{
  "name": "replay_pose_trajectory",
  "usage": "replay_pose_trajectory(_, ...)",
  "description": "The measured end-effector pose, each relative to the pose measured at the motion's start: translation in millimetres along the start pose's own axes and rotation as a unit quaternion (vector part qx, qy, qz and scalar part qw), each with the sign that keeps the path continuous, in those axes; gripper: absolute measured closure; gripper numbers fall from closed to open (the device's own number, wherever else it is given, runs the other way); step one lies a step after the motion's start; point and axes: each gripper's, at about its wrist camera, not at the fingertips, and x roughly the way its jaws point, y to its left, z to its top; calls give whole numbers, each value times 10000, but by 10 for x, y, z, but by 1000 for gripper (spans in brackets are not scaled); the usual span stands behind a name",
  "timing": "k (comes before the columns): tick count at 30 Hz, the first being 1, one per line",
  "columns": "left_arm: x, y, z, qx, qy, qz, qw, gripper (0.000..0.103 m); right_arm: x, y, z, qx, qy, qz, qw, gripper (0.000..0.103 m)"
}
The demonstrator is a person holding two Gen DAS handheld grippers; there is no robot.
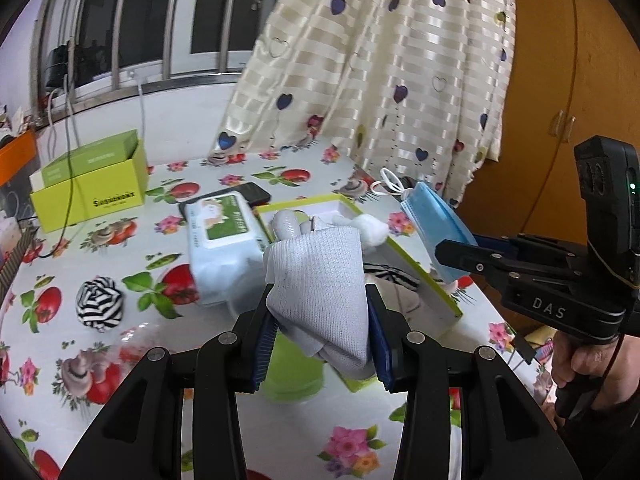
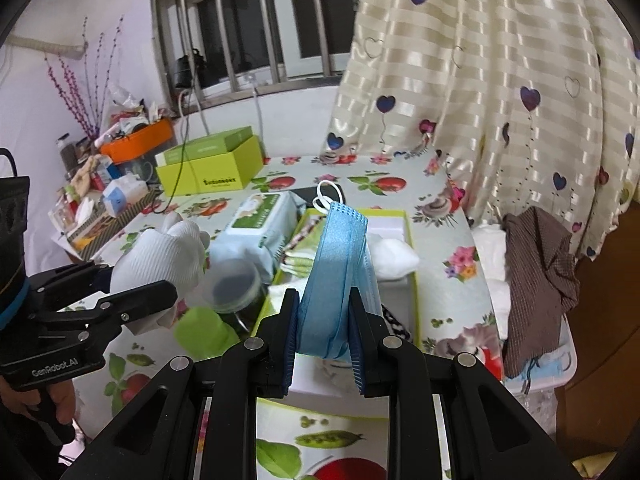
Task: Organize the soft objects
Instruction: 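Carry the white cloth and blue mask with both grippers over the white box, then lower both items into the white box and open both grippers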
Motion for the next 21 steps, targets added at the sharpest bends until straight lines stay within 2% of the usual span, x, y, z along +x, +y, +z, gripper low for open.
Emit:
replay_pose_trajectory(13,466,-324,-116,91,554,-355,9978,60,282,-327,-258,200,496,-58,9985,81)
replay_pose_trajectory(21,722,-403,-205,94,850,-399,9955,60,475,-439,-381,181,818,-36,9965,81)
